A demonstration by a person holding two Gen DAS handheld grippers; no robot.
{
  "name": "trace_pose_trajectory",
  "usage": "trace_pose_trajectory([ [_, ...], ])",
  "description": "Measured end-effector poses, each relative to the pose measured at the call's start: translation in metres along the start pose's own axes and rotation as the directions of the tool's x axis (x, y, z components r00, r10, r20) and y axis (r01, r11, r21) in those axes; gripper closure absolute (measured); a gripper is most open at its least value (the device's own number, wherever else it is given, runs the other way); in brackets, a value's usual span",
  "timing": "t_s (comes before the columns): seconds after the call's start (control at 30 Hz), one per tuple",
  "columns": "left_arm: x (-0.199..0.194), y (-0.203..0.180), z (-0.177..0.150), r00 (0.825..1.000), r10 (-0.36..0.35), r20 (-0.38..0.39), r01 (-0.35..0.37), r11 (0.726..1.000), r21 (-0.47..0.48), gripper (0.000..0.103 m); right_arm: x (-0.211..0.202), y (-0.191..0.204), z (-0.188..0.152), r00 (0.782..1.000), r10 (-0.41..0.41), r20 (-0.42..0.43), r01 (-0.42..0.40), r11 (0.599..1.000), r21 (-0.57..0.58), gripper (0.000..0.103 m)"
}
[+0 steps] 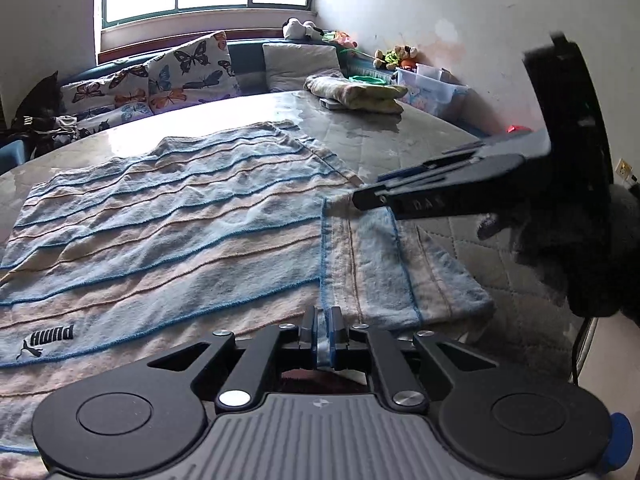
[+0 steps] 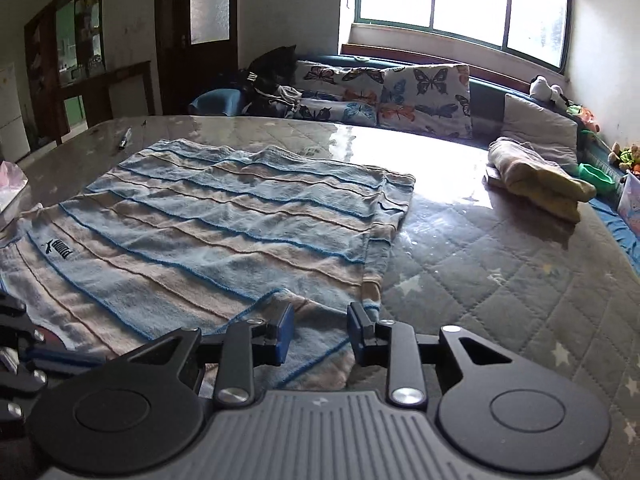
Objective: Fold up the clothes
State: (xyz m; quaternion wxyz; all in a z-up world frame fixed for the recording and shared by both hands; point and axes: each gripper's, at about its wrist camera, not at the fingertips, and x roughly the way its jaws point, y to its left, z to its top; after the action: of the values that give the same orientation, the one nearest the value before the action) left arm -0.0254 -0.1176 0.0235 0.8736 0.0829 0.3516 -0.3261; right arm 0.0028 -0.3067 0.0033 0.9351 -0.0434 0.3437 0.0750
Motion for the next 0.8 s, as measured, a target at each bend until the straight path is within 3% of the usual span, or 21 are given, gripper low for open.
trace_pose_trajectory([
  [0.17, -0.002, -0.004, 0.001, 1.000, 0.000, 0.004, 0.000, 1.000, 0.007, 0.097, 0.007, 0.002, -0.008, 1.000, -0.003, -0.026, 0.003, 1.000, -0.009, 0.074],
  [0.33, -0.005, -0.001, -0.001, 1.000, 0.012, 0.003, -0.012, 1.000, 0.011, 0.092, -0.012, 0.006, -0.011, 1.000, 0.016, -0.003, -0.016, 0.999, -0.033, 0.074],
  [0.5, -0.003, -0.002, -0.002, 1.000, 0.011, -0.003, -0.011, 1.000, 0.011, 0.092, -0.021, 0.019, -0.026, 0.998, 0.057, -0.035, -0.060, 0.996, -0.073, 0.074],
  [0.63, -0.006, 0.001, -0.006, 1.000, 0.025, -0.005, -0.025, 1.000, 0.009, 0.081, -0.033, 0.029, -0.037, 0.995, 0.084, -0.045, -0.088, 0.992, -0.094, 0.074],
  [0.8, -0.013, 0.012, -0.011, 0.999, 0.054, -0.007, -0.054, 0.998, -0.019, 0.078, -0.054, 0.033, -0.053, 0.993, 0.102, -0.060, -0.107, 0.991, -0.077, 0.074],
])
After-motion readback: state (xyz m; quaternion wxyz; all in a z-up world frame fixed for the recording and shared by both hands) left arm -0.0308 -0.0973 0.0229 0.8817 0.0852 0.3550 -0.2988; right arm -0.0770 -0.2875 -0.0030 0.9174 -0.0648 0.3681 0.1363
